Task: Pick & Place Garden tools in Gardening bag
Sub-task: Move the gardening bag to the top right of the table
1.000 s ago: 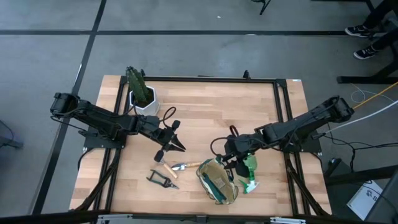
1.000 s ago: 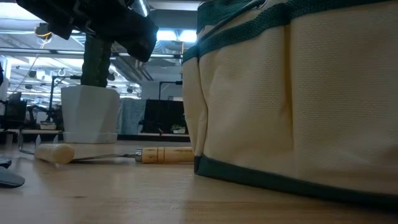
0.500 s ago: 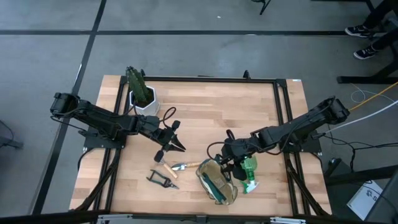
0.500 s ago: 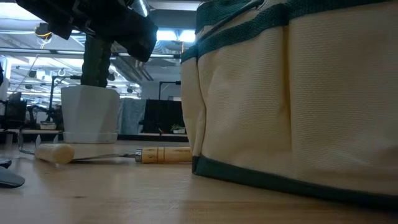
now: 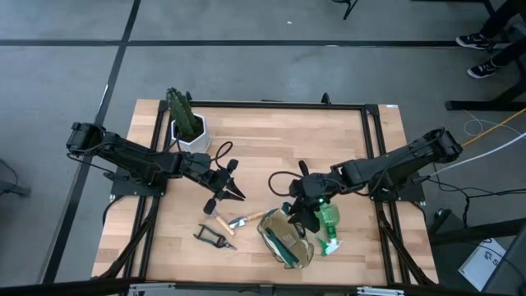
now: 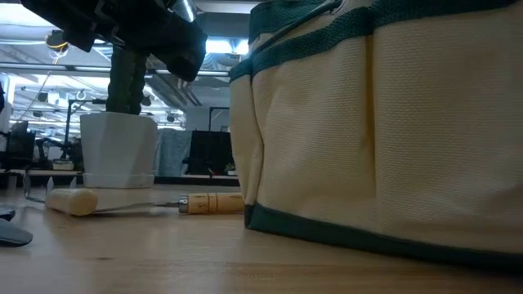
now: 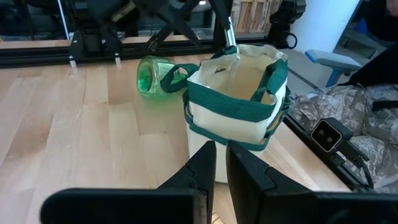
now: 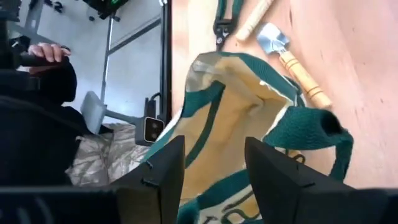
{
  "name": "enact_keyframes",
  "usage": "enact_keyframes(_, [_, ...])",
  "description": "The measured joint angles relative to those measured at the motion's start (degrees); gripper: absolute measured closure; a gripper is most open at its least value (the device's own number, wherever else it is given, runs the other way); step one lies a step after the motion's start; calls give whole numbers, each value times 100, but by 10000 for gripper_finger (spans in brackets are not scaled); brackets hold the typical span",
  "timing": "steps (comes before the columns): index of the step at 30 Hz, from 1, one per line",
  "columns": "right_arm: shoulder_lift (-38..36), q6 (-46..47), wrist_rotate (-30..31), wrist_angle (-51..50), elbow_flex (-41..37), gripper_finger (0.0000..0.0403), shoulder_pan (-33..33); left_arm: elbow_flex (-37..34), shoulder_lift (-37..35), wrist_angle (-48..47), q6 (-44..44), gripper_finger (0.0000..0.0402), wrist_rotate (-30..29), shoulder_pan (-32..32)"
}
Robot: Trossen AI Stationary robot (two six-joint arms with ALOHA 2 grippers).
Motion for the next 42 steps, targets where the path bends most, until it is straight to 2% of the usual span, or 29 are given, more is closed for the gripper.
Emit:
enact_keyframes(8, [35,-43,655,-496,52,233,26,0,0,0,-59,370,0,0])
enact_keyframes(24, [515,23,645,-363,62,233,194,0,0,-40,-147,370,-2,0])
enact_keyframes(31, [597,-313,645,-414,60,234,193,0,0,-40,-147,370,9,-1])
enact_keyframes(35, [568,-611,645,-520,60,257,195,0,0,-39,-148,370,14,0])
enact_keyframes(42, [558,-623,776,-701,58,350,191,0,0,-39,-206,370,17,-1])
